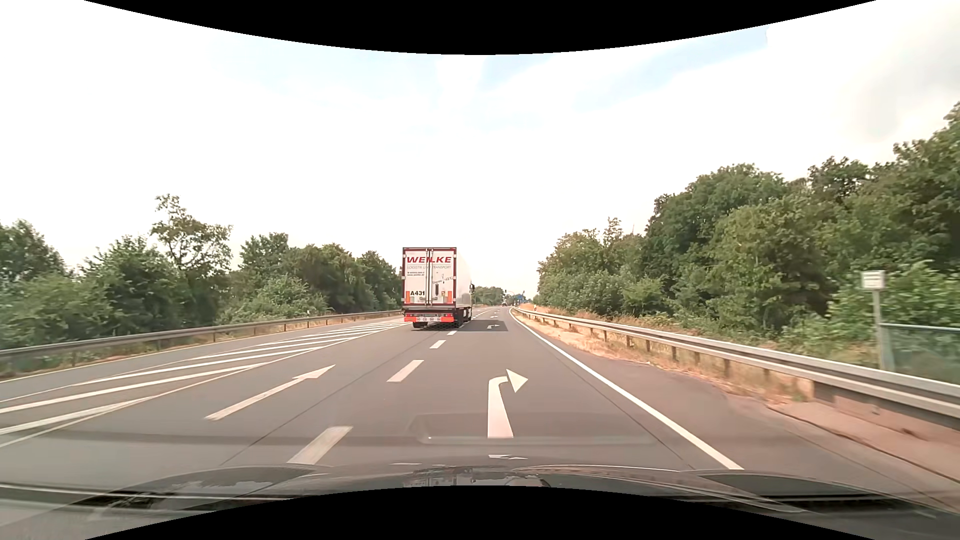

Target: Follow the waypoints while adhering to traffic rules and regulations

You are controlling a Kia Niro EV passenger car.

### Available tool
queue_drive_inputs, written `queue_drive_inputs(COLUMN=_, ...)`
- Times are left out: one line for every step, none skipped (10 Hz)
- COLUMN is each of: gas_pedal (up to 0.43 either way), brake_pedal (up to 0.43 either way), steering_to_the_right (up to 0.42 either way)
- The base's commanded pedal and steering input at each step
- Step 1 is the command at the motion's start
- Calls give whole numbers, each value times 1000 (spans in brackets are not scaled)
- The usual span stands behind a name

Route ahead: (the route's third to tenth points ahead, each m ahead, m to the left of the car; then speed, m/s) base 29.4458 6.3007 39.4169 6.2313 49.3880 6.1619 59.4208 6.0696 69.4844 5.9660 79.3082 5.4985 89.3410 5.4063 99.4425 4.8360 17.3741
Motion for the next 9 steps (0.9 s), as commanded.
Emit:
queue_drive_inputs(gas_pedal=0, brake_pedal=73, steering_to_the_right=-1)
queue_drive_inputs(gas_pedal=0, brake_pedal=91, steering_to_the_right=-1)
queue_drive_inputs(gas_pedal=0, brake_pedal=116, steering_to_the_right=-1)
queue_drive_inputs(gas_pedal=0, brake_pedal=134, steering_to_the_right=-1)
queue_drive_inputs(gas_pedal=0, brake_pedal=159, steering_to_the_right=-1)
queue_drive_inputs(gas_pedal=0, brake_pedal=171, steering_to_the_right=-1)
queue_drive_inputs(gas_pedal=0, brake_pedal=171, steering_to_the_right=-1)
queue_drive_inputs(gas_pedal=0, brake_pedal=146, steering_to_the_right=-1)
queue_drive_inputs(gas_pedal=0, brake_pedal=104, steering_to_the_right=-1)
